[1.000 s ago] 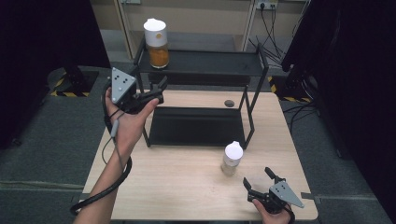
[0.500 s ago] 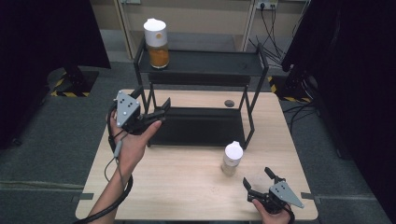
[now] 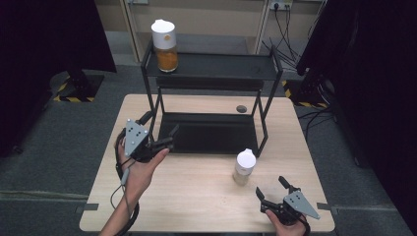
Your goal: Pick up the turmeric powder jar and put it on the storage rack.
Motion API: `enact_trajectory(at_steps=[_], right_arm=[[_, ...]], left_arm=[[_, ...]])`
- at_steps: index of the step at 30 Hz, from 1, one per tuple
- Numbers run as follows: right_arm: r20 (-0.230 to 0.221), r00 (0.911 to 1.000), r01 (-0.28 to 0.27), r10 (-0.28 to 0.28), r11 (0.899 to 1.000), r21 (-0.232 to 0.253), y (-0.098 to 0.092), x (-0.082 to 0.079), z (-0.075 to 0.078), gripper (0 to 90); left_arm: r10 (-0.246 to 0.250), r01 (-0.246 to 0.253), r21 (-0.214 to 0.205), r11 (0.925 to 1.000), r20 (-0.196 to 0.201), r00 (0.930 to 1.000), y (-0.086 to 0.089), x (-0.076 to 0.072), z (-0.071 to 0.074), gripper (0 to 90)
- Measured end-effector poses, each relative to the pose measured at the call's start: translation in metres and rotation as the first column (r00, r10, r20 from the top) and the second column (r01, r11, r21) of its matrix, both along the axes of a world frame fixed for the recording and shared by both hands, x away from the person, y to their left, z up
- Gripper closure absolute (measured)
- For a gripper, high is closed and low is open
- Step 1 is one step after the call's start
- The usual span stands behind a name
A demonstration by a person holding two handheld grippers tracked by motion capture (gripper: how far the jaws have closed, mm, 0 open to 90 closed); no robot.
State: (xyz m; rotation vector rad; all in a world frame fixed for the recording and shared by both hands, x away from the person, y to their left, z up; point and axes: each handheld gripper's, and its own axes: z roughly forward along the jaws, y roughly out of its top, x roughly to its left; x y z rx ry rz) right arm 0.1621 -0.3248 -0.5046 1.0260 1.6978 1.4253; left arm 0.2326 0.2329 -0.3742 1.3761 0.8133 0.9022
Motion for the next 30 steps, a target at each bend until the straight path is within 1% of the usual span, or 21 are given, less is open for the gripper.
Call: enact_trajectory(at_steps=[6,10,16,19,25,26,30], right_arm=[[0.001,1.0,0.001,-0.001,1.0,0.001,0.0,0.0,0.0,6.6],[0.001,1.0,0.001,-0.001,1.0,0.0,0.0,0.0,0.0,6.5],[0.001,1.0,0.001,-0.001,1.0,0.0,0.001,0.0,0.0,6.6],[0.001,1.0,0.001,-0.001,1.0,0.0,0.001,0.0,0.0,6.5],[0.002,1.0,0.002,-0.002,1.0,0.0,0.001,-0.001,0.0,6.5],[0.002,1.0,0.002,-0.002,1.0,0.0,0.001,-0.001,0.0,6.5],[0.001,1.0,0.002,-0.002,1.0,0.0,0.001,0.0,0.0,6.5]], left_arm=[[-0.005,0.005,0.009,0.9999,-0.007,1.0,0.001,-0.009,-0.019,7.5],[-0.008,0.008,0.005,1.0,-0.016,0.9998,0.003,-0.015,-0.031,7.5],[-0.016,0.017,0.017,0.9997,-0.022,0.9996,0.005,-0.024,-0.049,7.6],[-0.018,0.019,0.028,0.9994,-0.033,0.9993,0.006,-0.029,-0.059,7.6],[-0.026,0.028,0.032,0.9991,-0.063,0.9977,0.008,-0.038,-0.083,7.8],[-0.026,0.028,0.032,0.9991,-0.063,0.9977,0.008,-0.038,-0.083,7.8],[-0.029,0.032,0.035,0.9989,-0.074,0.9968,0.01,-0.043,-0.098,8.0]])
